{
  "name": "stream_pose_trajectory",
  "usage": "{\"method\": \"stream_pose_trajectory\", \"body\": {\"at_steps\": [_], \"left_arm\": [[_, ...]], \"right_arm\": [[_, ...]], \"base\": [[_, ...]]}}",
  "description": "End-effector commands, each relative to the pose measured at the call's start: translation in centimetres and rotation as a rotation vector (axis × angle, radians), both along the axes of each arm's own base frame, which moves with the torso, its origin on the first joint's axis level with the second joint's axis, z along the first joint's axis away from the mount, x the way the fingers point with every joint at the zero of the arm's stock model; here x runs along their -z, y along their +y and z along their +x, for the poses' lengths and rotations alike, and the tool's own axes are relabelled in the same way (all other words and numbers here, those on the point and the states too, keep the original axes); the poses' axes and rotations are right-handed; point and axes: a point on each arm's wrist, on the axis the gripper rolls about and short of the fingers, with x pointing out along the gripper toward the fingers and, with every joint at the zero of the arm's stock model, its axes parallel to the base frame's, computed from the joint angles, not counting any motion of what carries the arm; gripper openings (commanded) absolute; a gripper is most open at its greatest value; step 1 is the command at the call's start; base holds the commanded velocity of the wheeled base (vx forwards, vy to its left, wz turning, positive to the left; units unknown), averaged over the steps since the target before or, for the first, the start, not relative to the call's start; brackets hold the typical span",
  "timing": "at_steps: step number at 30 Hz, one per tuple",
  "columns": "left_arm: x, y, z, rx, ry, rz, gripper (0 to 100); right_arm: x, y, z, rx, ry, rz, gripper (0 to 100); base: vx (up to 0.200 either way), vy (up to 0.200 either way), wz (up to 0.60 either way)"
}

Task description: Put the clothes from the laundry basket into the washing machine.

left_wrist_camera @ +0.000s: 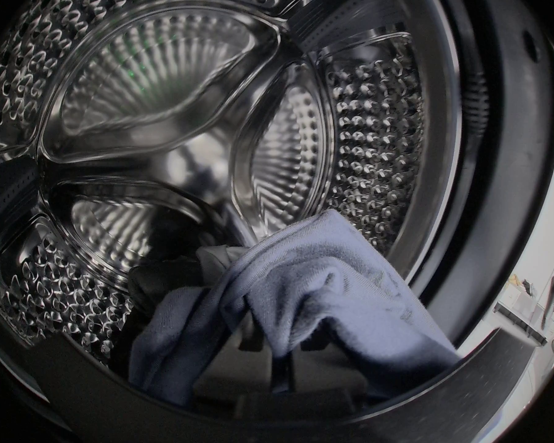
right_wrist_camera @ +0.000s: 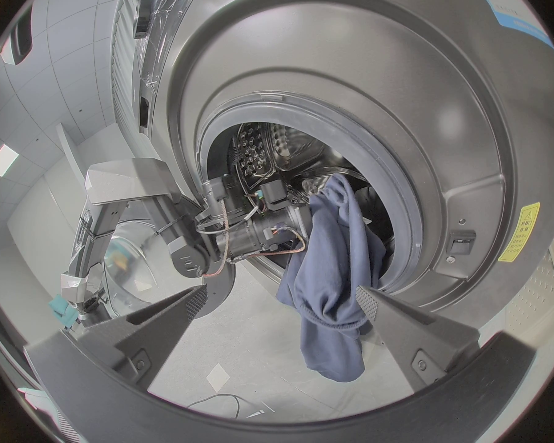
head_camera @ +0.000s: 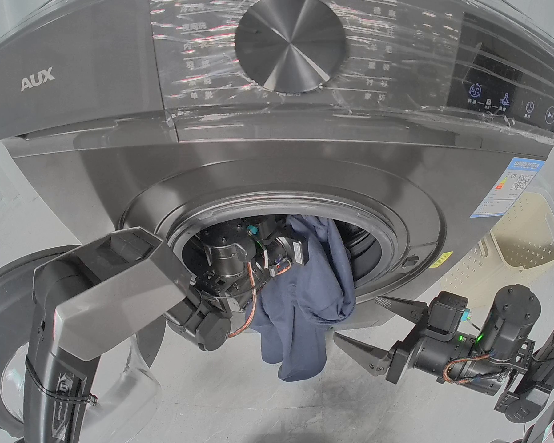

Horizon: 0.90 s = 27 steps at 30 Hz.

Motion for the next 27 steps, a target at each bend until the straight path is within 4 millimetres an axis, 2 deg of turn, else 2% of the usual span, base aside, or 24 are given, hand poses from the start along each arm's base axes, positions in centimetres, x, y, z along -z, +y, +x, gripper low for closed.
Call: {"method": "stream_pose_trajectory", "body": {"at_steps": [1,4,11,18,19,24,27], "left_arm": [[-0.6,0.2,2.8,-0.068,-0.014,-0.018,0],[-1.5,0.2,4.5,-0.110,-0.036,-0.038,0],[-3.6,0.4,6.4,-0.156,-0.044,-0.052,0],[-3.0,0.3,6.5,-0.163,-0.029,-0.050,0],[-3.0,0.2,6.5,-0.163,-0.028,-0.051,100],[-2.7,0.1,5.9,-0.157,0.008,-0.055,100],[-3.2,0.3,4.0,-0.123,0.089,-0.030,100]], "right_arm": [[0.4,0.2,0.2,-0.002,0.010,-0.009,100],[0.4,0.2,0.2,-0.002,0.010,-0.009,100],[0.4,0.2,0.2,-0.002,0.009,-0.008,100],[0.3,0.2,0.2,-0.002,0.008,-0.007,100],[0.4,0.2,0.2,-0.002,0.008,-0.007,100],[0.3,0.2,0.2,-0.002,0.006,-0.007,100],[0.3,0.2,0.2,-0.002,0.006,-0.007,100]], "base": [[0.000,0.000,0.00],[0.000,0.000,0.00],[0.000,0.000,0.00],[0.000,0.000,0.00],[0.000,0.000,0.00],[0.000,0.000,0.00],[0.000,0.000,0.00]]}}
